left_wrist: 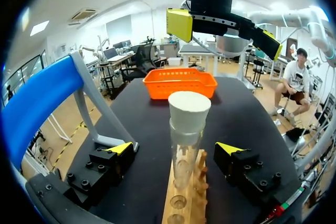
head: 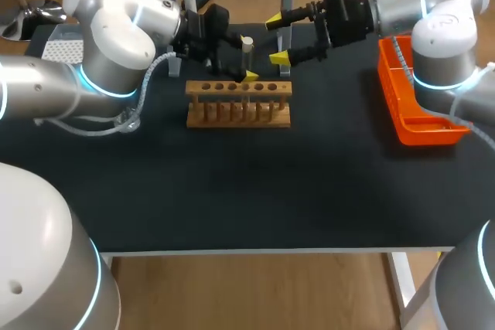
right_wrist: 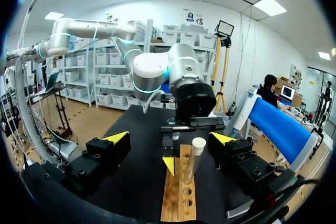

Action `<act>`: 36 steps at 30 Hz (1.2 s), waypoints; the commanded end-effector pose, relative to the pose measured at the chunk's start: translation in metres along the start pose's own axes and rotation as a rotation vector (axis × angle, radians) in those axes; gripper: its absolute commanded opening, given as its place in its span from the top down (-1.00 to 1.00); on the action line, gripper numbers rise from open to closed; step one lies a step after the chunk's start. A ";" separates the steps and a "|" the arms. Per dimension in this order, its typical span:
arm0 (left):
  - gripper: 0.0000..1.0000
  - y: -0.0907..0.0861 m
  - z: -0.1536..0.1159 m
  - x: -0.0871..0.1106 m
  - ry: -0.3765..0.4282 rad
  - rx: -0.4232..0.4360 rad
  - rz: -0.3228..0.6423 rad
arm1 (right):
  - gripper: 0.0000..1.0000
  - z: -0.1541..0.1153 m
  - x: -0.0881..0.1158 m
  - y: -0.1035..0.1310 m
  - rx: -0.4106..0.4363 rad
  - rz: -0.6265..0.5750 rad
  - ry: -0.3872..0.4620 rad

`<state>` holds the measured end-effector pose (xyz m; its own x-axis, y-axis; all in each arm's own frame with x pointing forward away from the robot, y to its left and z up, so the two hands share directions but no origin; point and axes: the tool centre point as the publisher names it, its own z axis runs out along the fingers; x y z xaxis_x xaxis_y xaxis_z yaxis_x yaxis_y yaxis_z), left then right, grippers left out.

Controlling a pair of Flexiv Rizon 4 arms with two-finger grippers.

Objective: Invert the test tube, pick up the pipette, mount the tip to pipette, aspirate from beaker and dispense into the tube, eject the tip, return the pipette, and cap with the stopper.

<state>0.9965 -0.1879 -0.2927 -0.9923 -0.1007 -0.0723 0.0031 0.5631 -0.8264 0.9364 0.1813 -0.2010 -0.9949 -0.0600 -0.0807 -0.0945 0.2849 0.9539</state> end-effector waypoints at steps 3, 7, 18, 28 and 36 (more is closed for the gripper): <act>-1.00 0.003 -0.021 0.005 -0.036 -0.010 -0.012 | -1.00 0.003 0.000 0.000 -0.002 -0.005 0.003; -1.00 0.007 -0.036 0.009 -0.082 -0.005 -0.026 | -1.00 0.005 0.000 0.000 -0.024 -0.003 0.014; -1.00 0.015 -0.052 0.014 -0.160 0.014 -0.074 | -1.00 0.017 -0.008 0.009 -0.133 -0.052 0.009; -1.00 0.015 -0.052 0.014 -0.160 0.014 -0.074 | -0.27 0.032 -0.023 0.011 -0.238 -0.025 0.043; -1.00 0.015 -0.052 0.014 -0.160 0.014 -0.074 | 1.00 0.043 -0.034 0.017 -0.287 0.002 0.101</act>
<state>0.9753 -0.1390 -0.2757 -0.9572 -0.2726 -0.0975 -0.0688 0.5413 -0.8380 0.9558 0.2229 -0.1925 -0.9913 -0.1118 -0.0700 -0.0719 0.0138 0.9973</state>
